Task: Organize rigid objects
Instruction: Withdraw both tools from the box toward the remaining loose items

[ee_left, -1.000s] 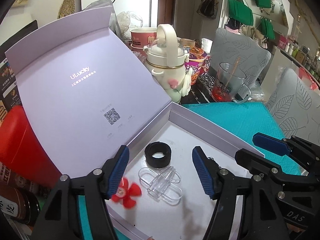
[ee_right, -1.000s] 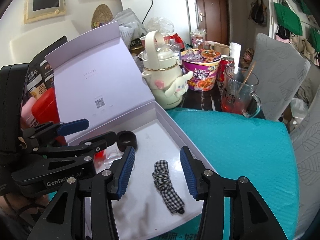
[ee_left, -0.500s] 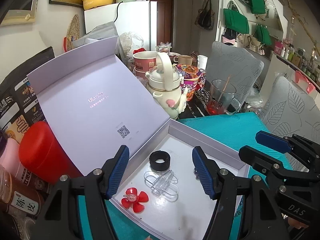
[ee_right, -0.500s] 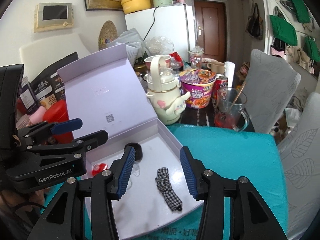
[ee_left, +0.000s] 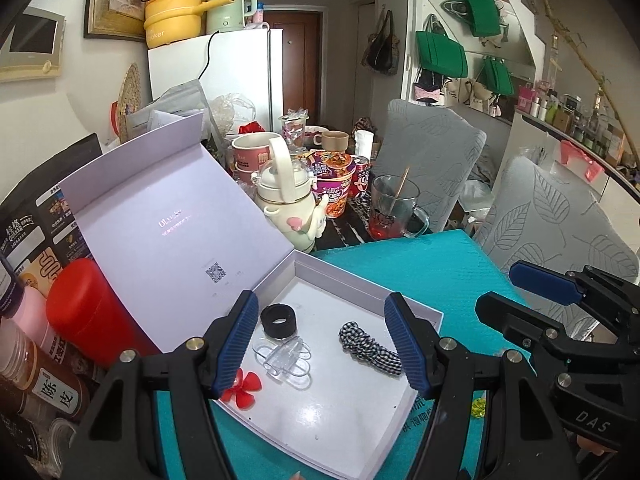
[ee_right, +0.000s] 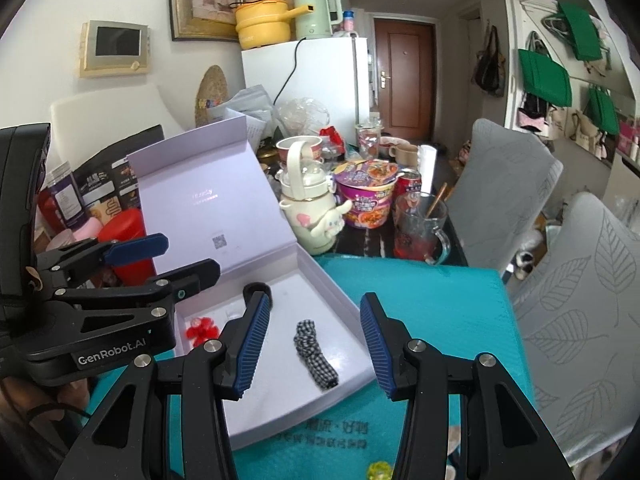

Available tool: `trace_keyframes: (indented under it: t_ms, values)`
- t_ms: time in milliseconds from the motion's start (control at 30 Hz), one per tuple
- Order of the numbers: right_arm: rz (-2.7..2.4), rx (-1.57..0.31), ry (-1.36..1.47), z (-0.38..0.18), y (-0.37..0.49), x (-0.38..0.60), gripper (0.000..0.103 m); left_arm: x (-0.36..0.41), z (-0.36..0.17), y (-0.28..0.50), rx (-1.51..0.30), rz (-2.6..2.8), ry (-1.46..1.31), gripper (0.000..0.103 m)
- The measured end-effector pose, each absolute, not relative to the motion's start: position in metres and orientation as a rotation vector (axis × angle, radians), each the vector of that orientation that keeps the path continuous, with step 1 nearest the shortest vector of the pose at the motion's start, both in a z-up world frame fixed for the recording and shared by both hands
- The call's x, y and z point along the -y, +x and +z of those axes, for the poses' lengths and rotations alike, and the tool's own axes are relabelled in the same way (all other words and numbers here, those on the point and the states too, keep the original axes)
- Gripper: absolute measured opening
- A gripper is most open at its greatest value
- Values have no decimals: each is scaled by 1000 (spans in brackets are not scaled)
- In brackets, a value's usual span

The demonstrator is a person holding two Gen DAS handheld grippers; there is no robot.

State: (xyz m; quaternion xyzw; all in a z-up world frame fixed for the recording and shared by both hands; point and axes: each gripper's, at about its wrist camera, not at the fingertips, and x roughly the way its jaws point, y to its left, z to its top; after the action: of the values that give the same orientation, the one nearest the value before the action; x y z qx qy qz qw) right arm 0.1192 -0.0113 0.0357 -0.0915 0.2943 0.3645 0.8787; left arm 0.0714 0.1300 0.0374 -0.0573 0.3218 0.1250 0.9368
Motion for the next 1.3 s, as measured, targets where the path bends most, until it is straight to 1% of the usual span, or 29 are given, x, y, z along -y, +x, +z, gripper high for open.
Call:
trace_keyframes:
  t_ms: [367, 433, 467, 600, 1133, 1300]
  values:
    - [723, -571, -182, 56, 80, 54, 47, -93, 62, 31, -613, 205, -100, 65]
    - [722, -562, -192, 58, 71, 60, 48, -87, 64, 23, -608, 194, -95, 65]
    - [720, -558, -195, 59, 67, 64, 50, -84, 66, 19, -605, 191, -91, 65]
    - [709, -546, -191, 60, 50, 79, 51, -70, 68, 8, -599, 183, -77, 65]
    - [651, -580, -153, 41, 14, 138, 51, -19, 42, -18, -636, 85, -75, 65]
    - [638, -600, -140, 29, 11, 153, 54, -7, 30, -20, -648, 67, -71, 65]
